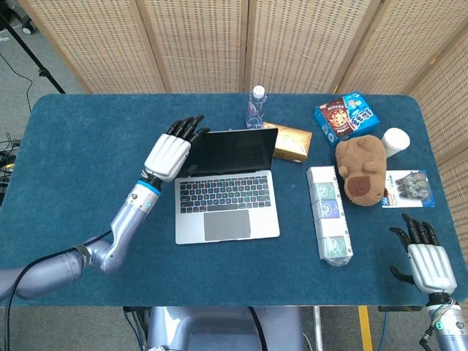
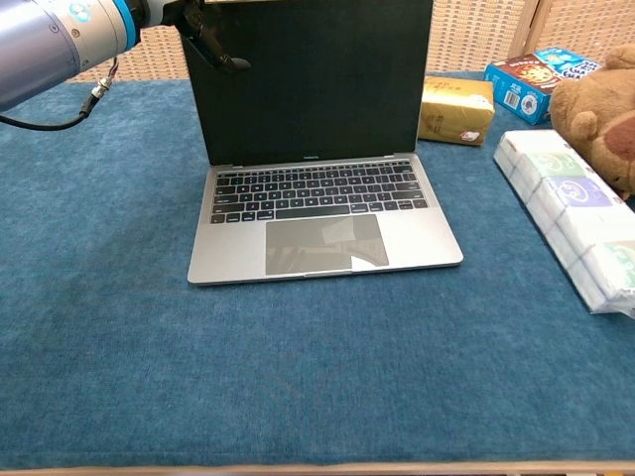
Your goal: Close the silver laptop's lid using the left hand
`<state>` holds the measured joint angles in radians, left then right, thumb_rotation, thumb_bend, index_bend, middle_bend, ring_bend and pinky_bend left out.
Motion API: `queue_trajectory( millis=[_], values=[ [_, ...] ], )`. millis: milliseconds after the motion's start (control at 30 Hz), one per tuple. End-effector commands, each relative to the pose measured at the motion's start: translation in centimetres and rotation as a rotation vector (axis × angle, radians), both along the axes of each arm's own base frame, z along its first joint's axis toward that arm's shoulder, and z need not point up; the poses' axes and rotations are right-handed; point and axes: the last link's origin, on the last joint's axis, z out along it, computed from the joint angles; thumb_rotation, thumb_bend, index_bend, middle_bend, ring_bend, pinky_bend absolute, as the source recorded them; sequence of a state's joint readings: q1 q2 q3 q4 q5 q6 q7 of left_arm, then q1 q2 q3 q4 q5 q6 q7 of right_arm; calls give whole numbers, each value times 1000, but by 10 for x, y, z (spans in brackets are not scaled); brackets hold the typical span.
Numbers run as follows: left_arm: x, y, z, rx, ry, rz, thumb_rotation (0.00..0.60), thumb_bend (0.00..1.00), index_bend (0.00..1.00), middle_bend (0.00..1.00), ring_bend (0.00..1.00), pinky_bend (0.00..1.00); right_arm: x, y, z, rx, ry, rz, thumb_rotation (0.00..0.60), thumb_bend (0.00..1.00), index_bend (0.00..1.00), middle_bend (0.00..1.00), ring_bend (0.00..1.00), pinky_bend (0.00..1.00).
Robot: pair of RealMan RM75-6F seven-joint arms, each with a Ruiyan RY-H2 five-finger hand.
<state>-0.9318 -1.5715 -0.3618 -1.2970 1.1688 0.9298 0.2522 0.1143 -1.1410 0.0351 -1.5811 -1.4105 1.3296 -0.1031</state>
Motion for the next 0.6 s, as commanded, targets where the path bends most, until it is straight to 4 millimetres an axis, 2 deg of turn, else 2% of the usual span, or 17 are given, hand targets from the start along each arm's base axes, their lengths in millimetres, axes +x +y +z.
queue_trajectory(
  millis=[33, 600],
  values=[
    [-2, 1, -2, -7, 3, 12, 600, 255, 158, 0, 23, 111, 0, 0, 0, 1, 0, 0, 600, 240, 201, 0, 0, 0],
    [0, -8, -7, -34, -1, 10, 600, 255, 162, 0, 28, 111, 0, 0, -1, 4, 3, -7, 600, 240, 201, 0, 0, 0]
  ],
)
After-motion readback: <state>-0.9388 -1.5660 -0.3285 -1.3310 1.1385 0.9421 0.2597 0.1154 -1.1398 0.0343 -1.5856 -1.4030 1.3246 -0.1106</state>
